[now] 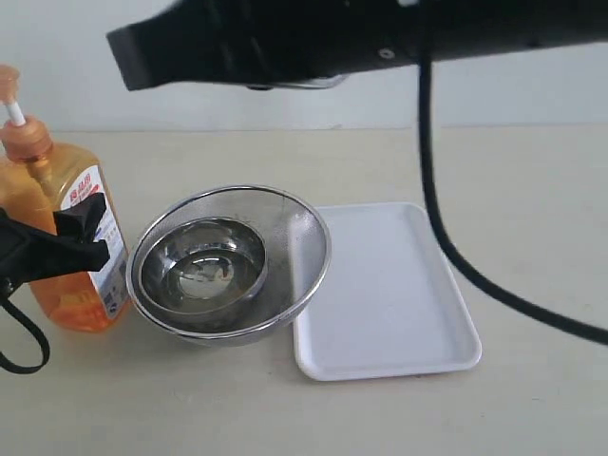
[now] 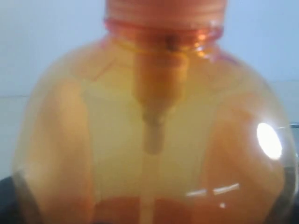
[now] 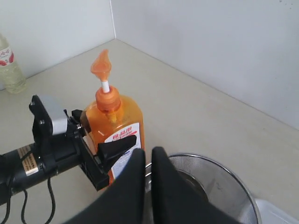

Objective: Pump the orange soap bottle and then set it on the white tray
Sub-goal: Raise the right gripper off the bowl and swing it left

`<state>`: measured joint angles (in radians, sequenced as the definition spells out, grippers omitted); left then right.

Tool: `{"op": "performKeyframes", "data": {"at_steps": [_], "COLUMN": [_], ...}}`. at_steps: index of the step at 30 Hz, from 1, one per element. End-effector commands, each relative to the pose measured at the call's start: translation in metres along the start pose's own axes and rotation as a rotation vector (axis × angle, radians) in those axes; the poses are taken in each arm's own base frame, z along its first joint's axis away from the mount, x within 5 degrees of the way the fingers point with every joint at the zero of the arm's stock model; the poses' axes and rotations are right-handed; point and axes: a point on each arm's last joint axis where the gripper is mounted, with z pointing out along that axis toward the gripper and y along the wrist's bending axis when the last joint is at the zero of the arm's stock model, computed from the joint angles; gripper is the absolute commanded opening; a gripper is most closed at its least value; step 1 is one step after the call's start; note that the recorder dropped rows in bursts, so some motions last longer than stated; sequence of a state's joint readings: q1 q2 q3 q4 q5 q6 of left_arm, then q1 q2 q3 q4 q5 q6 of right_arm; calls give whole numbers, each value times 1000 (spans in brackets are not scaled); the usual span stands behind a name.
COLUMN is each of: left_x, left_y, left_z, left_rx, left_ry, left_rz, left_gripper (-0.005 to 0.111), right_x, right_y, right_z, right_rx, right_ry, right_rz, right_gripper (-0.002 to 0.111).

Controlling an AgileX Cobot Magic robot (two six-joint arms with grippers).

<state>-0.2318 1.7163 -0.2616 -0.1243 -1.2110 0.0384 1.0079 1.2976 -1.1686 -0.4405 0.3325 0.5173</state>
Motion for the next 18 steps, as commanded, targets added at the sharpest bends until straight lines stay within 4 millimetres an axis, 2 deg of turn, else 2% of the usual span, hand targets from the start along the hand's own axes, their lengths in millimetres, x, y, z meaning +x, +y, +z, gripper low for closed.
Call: {"op": "performKeyframes", "data": {"at_steps": [1,18], "left_x": [1,1], "left_y": [0,-1], "left_z": [0,0], "left_rx": [1,10], "left_ry": [14,13], "left_rz": [66,77], "left_gripper": [5,5], "right_x": [-12,-41], "right_y": [1,15], "right_z": [14,81], "right_rx": [12,6], "right_ry": [-6,89], "right_rz": [-3,-2], "right_gripper": [0,0]}}
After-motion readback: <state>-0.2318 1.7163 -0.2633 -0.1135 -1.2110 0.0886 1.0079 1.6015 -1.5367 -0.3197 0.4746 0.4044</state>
